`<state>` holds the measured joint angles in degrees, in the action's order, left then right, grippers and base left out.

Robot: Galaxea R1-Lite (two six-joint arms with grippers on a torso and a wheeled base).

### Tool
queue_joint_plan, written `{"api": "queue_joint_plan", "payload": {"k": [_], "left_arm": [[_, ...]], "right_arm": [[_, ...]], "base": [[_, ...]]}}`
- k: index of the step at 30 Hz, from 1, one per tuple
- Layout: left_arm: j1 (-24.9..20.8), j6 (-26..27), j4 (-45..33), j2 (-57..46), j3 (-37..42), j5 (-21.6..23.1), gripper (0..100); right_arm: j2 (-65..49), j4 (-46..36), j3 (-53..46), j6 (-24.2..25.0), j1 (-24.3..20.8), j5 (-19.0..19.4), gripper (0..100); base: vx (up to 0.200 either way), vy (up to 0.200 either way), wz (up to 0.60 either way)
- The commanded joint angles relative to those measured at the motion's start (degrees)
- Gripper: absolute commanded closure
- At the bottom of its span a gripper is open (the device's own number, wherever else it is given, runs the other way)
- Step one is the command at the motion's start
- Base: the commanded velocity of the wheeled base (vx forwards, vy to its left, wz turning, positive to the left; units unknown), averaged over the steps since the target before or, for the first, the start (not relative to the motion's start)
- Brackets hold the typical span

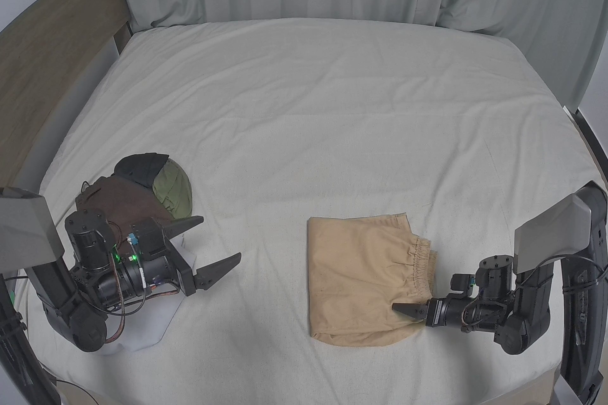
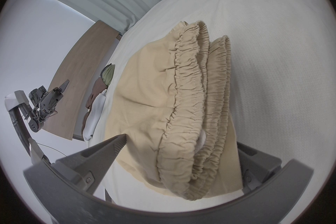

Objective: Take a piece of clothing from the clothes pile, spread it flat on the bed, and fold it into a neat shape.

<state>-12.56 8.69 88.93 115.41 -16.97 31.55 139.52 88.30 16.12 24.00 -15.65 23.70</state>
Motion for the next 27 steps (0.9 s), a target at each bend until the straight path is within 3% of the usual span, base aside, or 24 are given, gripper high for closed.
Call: {"api": "queue_joint_plan", "payload": {"k": [1, 7, 8, 27], "left_arm": [[0.0, 0.0, 0.0, 0.2, 0.0, 0.0, 0], [0.0, 0.0, 0.0, 0.1, 0.0, 0.0, 0], [0.0, 0.0, 0.0, 0.1, 0.0, 0.0, 0], [0.1, 0.0, 0.0, 0.0, 0.0, 0.1, 0]], "right_arm": [[0.0, 0.0, 0.0, 0.0, -0.1, 0.0, 0], [0.0, 0.0, -0.1, -0.1, -0.1, -0.1, 0], [0.0, 0.0, -0.1, -0.1, -0.1, -0.1, 100], [-0.6, 0.0, -0.1, -0.3, -0.3, -0.1, 100]], "base": [[0.000, 0.000, 0.00], [0.000, 0.000, 0.00], [0.000, 0.000, 0.00], [0.000, 0.000, 0.00]]}}
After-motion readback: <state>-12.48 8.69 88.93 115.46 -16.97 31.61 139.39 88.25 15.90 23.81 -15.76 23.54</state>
